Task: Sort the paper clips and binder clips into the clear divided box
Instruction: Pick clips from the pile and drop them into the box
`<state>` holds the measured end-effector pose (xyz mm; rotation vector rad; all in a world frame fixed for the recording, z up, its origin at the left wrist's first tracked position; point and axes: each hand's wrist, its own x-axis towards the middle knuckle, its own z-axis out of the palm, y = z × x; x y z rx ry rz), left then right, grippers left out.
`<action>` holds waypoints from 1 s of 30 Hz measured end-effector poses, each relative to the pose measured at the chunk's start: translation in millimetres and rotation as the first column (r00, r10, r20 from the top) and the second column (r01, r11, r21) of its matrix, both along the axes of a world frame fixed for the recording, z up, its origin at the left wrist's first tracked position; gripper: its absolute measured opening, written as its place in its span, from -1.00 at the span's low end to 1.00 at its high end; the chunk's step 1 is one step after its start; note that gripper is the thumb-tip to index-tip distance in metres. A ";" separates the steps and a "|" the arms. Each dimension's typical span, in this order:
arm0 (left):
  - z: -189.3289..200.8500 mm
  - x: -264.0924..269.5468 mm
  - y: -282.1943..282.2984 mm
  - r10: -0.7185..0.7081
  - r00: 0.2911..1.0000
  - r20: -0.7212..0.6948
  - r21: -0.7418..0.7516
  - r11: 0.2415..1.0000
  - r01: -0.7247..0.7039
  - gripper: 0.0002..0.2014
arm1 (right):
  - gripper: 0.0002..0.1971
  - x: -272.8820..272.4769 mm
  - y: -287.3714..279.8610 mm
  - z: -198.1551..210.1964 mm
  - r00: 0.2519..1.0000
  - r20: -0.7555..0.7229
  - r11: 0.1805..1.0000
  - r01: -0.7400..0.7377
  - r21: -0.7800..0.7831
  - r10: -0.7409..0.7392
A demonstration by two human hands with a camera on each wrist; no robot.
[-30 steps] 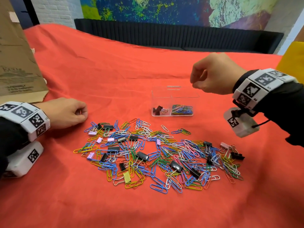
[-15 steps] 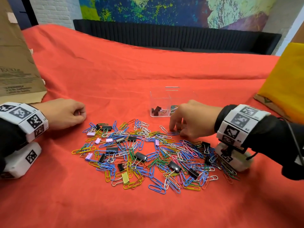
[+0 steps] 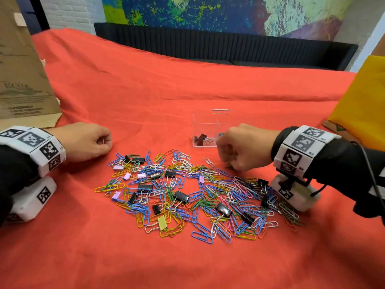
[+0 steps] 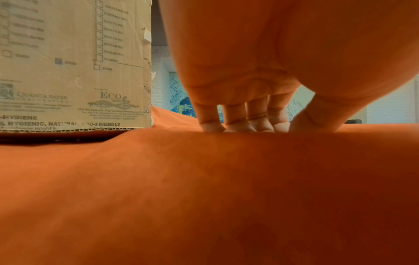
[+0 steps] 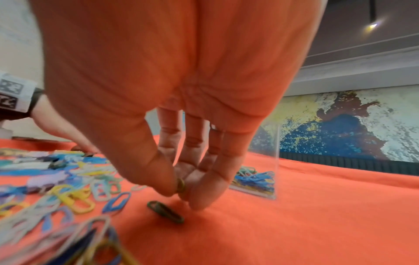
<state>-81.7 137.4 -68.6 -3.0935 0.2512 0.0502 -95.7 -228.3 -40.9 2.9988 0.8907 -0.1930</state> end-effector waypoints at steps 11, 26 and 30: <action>0.3 0.2 -0.1 0.003 1.000 -0.003 -0.006 1.000 -0.003 -0.87 | -0.78 -7.5 6.1 -1.6 1.000 -0.002 0.995 -0.019 -0.101 0.019; -0.6 0.0 0.5 0.001 1.000 -0.002 -0.010 1.000 -0.001 -0.87 | -0.55 4.0 12.3 0.8 0.991 -0.114 0.998 -0.067 0.018 0.069; 1.2 -0.2 -1.0 -0.002 1.000 -0.005 -0.015 1.000 0.002 -0.88 | -0.34 1.4 18.0 1.2 0.977 -0.113 0.980 -0.187 -0.069 0.179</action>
